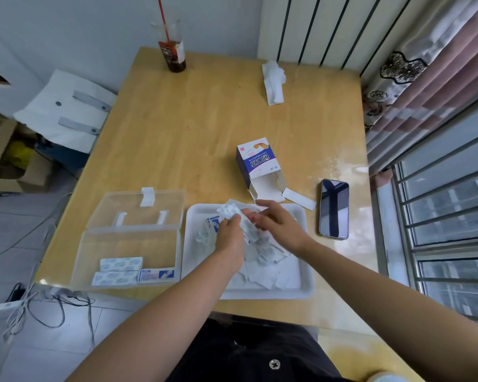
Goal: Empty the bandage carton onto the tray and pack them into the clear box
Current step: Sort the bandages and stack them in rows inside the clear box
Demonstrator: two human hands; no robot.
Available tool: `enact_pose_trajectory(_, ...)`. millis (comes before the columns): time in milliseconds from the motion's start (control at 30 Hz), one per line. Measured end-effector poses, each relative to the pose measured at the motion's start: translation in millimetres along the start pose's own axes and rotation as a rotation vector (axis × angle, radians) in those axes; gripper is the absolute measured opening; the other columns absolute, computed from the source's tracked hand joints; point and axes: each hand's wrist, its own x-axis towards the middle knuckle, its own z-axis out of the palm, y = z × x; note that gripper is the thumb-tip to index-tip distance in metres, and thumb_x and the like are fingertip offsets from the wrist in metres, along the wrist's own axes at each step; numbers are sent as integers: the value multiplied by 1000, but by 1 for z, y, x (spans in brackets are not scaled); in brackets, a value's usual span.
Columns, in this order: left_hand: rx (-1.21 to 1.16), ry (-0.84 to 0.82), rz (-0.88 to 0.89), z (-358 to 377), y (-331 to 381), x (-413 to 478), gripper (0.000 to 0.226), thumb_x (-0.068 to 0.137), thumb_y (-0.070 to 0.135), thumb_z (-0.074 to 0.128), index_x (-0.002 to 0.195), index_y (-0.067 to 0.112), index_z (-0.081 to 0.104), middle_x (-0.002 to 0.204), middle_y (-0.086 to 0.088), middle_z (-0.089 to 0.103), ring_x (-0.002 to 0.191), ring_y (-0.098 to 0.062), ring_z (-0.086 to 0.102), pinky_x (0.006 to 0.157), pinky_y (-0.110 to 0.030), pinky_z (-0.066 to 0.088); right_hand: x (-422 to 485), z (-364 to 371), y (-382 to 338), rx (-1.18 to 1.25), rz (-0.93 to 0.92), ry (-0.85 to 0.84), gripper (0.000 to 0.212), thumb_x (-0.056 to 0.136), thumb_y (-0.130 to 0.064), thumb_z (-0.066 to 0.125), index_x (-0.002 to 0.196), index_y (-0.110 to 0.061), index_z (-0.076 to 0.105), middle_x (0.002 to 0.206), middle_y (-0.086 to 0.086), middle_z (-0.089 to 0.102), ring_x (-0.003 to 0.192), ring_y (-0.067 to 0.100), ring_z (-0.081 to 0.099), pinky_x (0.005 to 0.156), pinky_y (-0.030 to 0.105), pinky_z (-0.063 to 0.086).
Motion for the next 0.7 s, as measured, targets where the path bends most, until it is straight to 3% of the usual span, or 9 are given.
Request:
enact_pose_trajectory(67,-118,-4,-37,3,6,-3,27,96,16,38,94,8,63,77,-9,67,76,-25,61,79,-37,51,14,-26,4,-114,-37,202,22,94,-13,51,112,-16,62,91,-1,66,83,13,61,86,33,49)
enact_pose_trajectory(133,-168,-13,-93,7,9,1,27,98,11,33,84,7,56,59,-4,49,57,-21,46,65,-34,49,30,-53,8,-324,-37,316,22,95,-17,50,106,-16,69,108,3,64,94,15,57,84,30,44)
enact_pose_trajectory(267,-106,-2,-164,18,11,7,28,97,12,28,82,8,52,60,-5,35,51,-19,33,58,-32,45,56,-77,24,-771,74,138,34,99,-36,43,118,-22,68,147,1,40,133,26,30,102,39,29)
enact_pose_trajectory(533,-47,13,-195,29,15,13,32,100,12,25,80,8,50,62,-6,32,53,-18,30,59,-32,40,54,-66,34,-845,68,68,39,102,-36,33,131,-21,55,156,-1,23,140,23,24,107,40,27)
enact_pose_trajectory(700,5,-5,-181,32,18,11,32,99,9,25,80,7,51,62,-6,34,53,-18,32,60,-30,40,54,-71,37,-779,73,126,43,100,-32,41,136,-10,45,149,3,35,135,25,30,102,38,30)
